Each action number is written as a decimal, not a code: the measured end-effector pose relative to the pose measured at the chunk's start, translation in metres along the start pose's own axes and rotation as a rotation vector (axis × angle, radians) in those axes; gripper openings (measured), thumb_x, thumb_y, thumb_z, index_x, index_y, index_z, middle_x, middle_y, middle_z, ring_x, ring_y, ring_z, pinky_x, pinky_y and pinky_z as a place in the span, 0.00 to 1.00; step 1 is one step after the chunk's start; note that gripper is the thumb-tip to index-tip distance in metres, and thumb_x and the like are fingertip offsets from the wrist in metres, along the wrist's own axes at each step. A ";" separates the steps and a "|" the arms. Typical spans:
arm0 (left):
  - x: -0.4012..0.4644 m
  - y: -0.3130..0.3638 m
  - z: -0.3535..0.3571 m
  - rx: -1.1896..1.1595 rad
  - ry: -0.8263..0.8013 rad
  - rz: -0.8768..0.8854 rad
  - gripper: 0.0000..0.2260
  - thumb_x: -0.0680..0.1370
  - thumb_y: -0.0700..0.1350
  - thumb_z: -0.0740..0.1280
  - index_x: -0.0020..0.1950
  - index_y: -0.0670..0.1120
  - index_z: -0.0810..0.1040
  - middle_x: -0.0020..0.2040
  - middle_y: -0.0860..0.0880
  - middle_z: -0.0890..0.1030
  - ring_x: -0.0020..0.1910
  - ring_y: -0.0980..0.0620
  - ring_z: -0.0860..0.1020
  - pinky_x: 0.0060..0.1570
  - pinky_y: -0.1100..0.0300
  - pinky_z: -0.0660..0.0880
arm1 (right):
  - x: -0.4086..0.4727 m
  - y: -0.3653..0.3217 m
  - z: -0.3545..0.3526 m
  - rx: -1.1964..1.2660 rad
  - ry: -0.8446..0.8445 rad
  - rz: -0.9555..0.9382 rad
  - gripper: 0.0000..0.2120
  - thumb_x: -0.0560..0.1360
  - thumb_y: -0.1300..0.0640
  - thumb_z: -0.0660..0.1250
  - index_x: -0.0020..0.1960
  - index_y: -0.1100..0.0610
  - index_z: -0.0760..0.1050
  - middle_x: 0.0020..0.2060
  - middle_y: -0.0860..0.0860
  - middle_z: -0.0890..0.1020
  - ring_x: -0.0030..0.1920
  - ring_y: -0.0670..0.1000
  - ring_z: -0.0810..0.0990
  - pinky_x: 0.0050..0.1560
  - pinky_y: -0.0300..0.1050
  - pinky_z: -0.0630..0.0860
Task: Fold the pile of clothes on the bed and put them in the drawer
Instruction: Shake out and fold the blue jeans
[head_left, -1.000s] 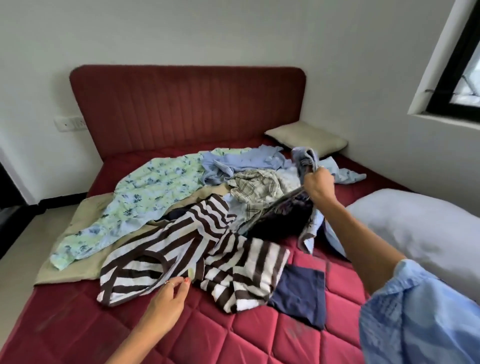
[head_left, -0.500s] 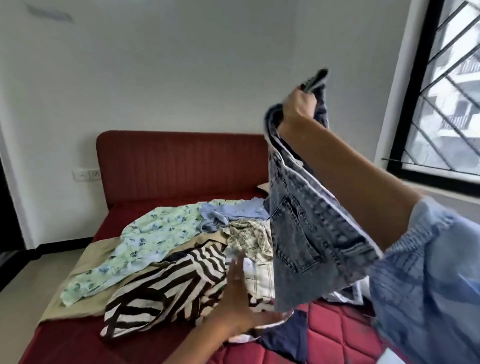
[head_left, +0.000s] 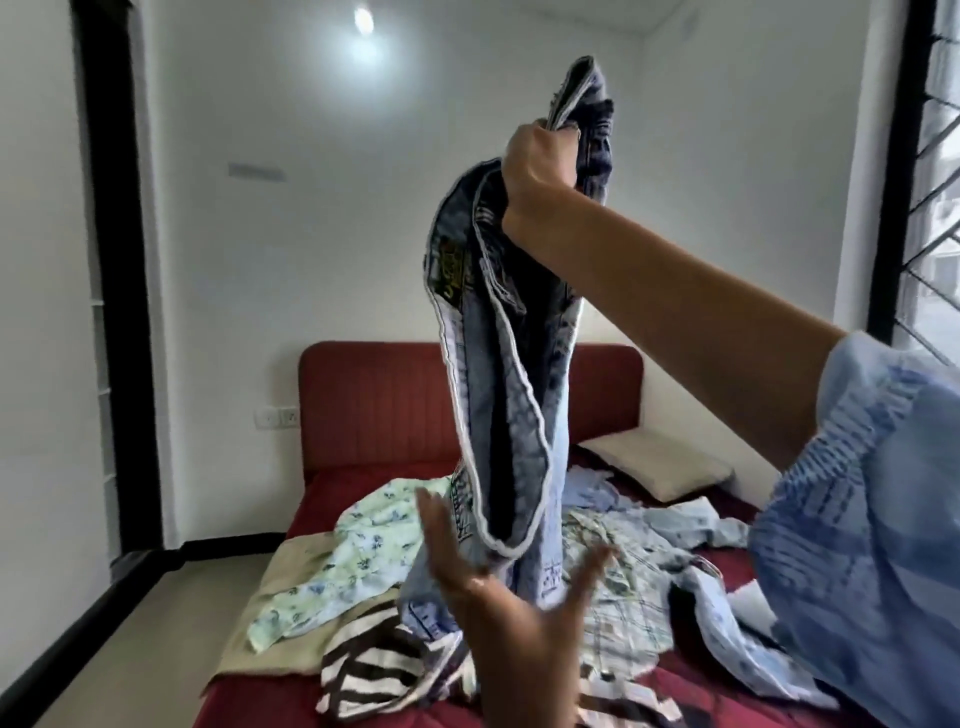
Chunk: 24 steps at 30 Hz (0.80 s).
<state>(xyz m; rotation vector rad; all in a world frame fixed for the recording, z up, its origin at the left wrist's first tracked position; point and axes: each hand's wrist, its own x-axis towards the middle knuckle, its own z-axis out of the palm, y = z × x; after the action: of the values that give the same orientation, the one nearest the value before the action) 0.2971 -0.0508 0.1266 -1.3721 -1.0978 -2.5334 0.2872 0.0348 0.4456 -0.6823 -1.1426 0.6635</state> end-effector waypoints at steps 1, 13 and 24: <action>0.027 0.008 -0.010 -0.111 0.045 -0.045 0.41 0.64 0.58 0.77 0.72 0.54 0.61 0.69 0.45 0.70 0.67 0.65 0.69 0.60 0.70 0.71 | -0.003 -0.003 0.007 0.028 -0.008 -0.018 0.18 0.80 0.64 0.54 0.70 0.64 0.63 0.54 0.61 0.74 0.38 0.49 0.70 0.37 0.40 0.70; 0.275 0.007 -0.134 0.397 0.157 0.135 0.15 0.79 0.48 0.66 0.51 0.36 0.81 0.44 0.37 0.81 0.43 0.47 0.78 0.38 0.61 0.63 | 0.033 0.028 -0.059 -0.476 -0.207 -0.108 0.05 0.70 0.60 0.66 0.38 0.57 0.70 0.24 0.48 0.75 0.22 0.41 0.73 0.26 0.38 0.70; 0.313 0.031 -0.141 0.640 -0.081 0.254 0.18 0.78 0.53 0.66 0.56 0.38 0.81 0.50 0.39 0.82 0.51 0.43 0.80 0.45 0.57 0.71 | -0.014 0.126 -0.133 -0.938 -0.223 -0.140 0.26 0.64 0.34 0.61 0.39 0.57 0.80 0.58 0.58 0.76 0.65 0.60 0.70 0.62 0.54 0.67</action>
<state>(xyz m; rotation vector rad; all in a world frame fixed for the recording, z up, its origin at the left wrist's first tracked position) 0.0192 -0.0759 0.3293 -1.3202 -1.4616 -1.7368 0.3944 0.0836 0.3054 -1.3178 -1.7005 0.0400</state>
